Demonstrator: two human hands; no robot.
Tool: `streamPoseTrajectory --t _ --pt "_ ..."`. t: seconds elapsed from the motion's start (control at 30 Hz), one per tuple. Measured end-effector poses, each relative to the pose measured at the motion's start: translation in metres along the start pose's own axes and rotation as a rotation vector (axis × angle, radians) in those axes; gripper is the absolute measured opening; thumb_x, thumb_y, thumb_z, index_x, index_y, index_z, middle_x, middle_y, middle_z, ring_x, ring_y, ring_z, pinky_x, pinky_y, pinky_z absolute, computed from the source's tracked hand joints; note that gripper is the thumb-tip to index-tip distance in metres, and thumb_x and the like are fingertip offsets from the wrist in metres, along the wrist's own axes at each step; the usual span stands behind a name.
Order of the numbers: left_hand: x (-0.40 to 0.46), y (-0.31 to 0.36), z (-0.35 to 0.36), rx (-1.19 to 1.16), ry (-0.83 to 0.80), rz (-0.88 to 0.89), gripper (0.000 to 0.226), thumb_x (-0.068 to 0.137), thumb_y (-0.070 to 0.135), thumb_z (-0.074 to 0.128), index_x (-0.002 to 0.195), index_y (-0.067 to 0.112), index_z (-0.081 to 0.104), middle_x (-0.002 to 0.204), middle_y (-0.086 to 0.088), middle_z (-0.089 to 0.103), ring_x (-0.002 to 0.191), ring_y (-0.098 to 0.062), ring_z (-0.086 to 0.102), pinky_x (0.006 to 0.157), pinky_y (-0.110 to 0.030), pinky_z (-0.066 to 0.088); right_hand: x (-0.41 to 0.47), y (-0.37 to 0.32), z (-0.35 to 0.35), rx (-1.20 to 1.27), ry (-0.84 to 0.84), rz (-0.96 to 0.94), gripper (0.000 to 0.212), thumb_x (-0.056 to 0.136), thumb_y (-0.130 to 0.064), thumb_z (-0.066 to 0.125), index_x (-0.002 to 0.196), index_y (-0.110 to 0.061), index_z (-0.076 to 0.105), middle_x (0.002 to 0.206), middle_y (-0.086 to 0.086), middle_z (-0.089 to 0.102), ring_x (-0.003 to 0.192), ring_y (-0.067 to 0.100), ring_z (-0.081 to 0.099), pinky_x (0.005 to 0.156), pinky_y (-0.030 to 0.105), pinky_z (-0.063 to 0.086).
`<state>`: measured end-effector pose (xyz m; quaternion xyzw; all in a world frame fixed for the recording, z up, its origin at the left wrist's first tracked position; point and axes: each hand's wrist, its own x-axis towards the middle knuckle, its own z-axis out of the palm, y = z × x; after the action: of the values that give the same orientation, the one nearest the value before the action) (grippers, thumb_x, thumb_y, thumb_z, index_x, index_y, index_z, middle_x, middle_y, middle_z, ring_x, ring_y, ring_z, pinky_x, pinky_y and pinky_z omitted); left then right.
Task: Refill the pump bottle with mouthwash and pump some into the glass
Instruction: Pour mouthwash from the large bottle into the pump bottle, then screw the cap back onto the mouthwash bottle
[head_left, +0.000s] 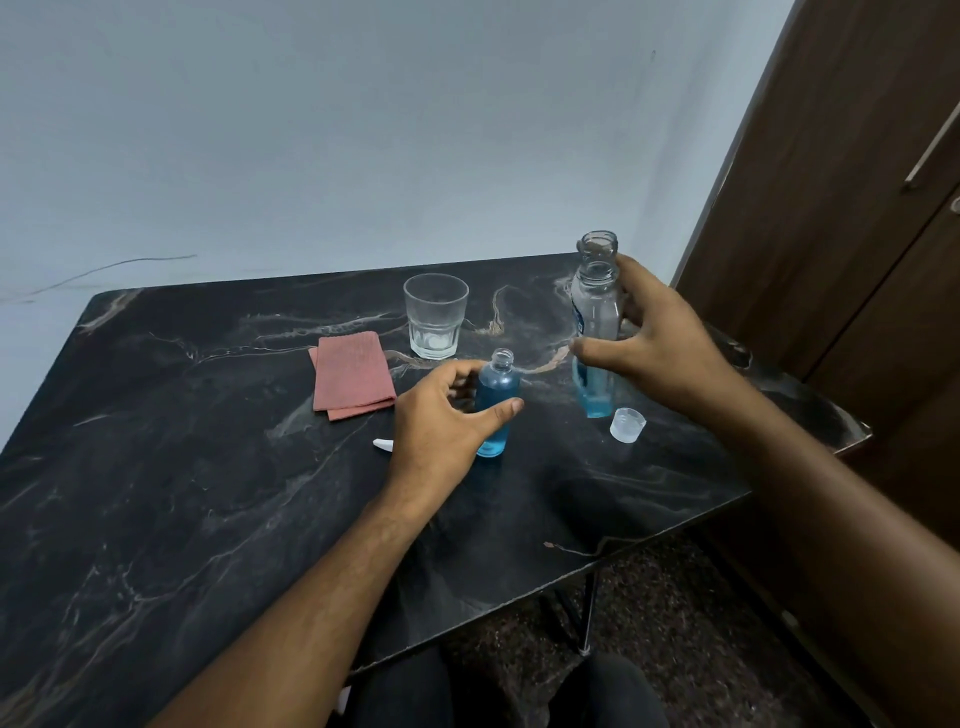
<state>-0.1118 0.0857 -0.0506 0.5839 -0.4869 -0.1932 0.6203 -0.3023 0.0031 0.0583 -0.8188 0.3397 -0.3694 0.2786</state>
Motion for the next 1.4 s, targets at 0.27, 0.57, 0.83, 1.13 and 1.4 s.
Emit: streamPoseTrajectory --t 0.27,0.57,0.83,1.13,1.4 --pt "0.001 -0.004 0.000 0.042 -0.007 -0.019 0.038 0.073 0.030 0.093 0.098 0.043 0.066 0.100 0.019 0.075 0.095 0.006 0.069 0.087 -0.019 0.057 -0.014 0.041 0.019 0.278 -0.064 0.160 0.072 0.074 -0.003 0.085 0.133 -0.028 0.053 0.126 -0.001 0.069 0.113 0.015 0.069 0.096 0.040 0.057" --pt "-0.002 -0.003 0.000 0.098 -0.043 -0.018 0.047 0.079 0.029 0.088 0.116 0.036 0.061 0.112 0.019 0.069 0.107 0.003 0.064 0.094 -0.024 0.056 -0.021 0.052 0.025 0.208 -0.077 0.208 0.089 0.069 -0.015 0.091 0.143 -0.032 0.044 0.130 -0.009 0.064 0.120 0.008 0.062 0.096 0.034 0.057" --pt "-0.002 -0.006 0.000 0.121 -0.084 -0.013 0.069 0.077 0.034 0.088 0.137 0.036 0.054 0.118 0.029 0.058 0.114 0.012 0.055 0.099 -0.020 0.050 -0.032 0.052 0.029 0.091 -0.134 0.241 0.128 0.065 -0.019 0.094 0.160 -0.031 0.008 0.158 0.002 0.041 0.139 0.019 0.048 0.111 0.041 0.046" --pt "-0.007 0.011 -0.006 0.165 0.092 0.245 0.064 0.082 0.048 0.077 0.135 0.017 0.062 0.132 0.002 0.062 0.125 -0.012 0.060 0.108 -0.036 0.051 -0.042 0.068 -0.018 -0.417 -0.161 0.202 0.083 0.073 -0.026 0.088 0.147 -0.022 0.050 0.139 0.001 0.047 0.131 0.016 0.046 0.094 0.009 0.034" --pt "-0.009 0.054 0.007 0.389 0.016 0.576 0.030 0.092 0.021 0.076 0.121 0.015 0.071 0.117 0.005 0.070 0.111 -0.011 0.064 0.102 -0.019 0.047 -0.050 0.097 -0.013 -0.553 -0.162 0.314 0.059 0.076 -0.040 0.085 0.125 -0.013 0.067 0.105 0.001 0.057 0.098 0.016 0.052 0.079 0.023 0.037"
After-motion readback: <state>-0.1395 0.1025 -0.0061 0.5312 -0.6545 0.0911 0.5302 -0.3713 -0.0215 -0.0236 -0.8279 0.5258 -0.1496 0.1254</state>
